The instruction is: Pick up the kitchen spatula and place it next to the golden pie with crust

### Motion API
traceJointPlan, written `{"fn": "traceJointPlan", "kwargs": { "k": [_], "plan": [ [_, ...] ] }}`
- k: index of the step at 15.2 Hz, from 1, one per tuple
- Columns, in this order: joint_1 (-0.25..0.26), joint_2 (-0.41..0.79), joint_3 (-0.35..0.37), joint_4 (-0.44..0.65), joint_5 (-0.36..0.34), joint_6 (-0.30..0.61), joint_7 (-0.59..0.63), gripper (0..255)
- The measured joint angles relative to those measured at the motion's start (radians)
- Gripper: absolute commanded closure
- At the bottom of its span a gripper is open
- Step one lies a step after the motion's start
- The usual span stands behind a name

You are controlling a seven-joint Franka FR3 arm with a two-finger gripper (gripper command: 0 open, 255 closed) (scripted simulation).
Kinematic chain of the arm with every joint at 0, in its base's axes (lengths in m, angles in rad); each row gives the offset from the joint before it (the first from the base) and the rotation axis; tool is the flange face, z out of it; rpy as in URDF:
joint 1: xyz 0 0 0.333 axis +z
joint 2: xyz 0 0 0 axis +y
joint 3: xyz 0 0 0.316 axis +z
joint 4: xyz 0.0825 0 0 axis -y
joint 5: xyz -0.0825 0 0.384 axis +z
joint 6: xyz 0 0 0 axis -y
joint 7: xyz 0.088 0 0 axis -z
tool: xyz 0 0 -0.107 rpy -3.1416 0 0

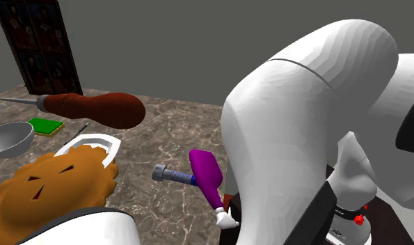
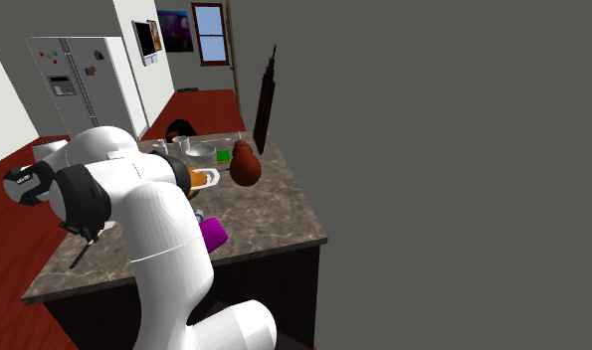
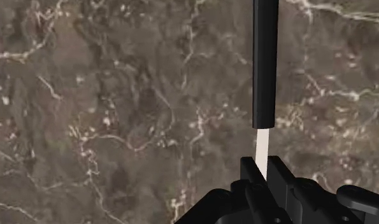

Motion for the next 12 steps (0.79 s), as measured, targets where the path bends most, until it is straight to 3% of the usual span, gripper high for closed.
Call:
{"fn": "traceJointPlan", "kwargs": {
  "k": [1,2,8,12],
  "plan": [
    [0.0,0.0,0.0,0.0,0.0,0.0,0.0,255],
    [0.0,0.0,0.0,0.0,0.0,0.0,0.0,0],
    [0.0,0.0,0.0,0.0,0.0,0.0,0.0,0],
    [0.002,-0.018,0.006,0.074,0.01,-0.089,-0.01,0]
  ]
}}
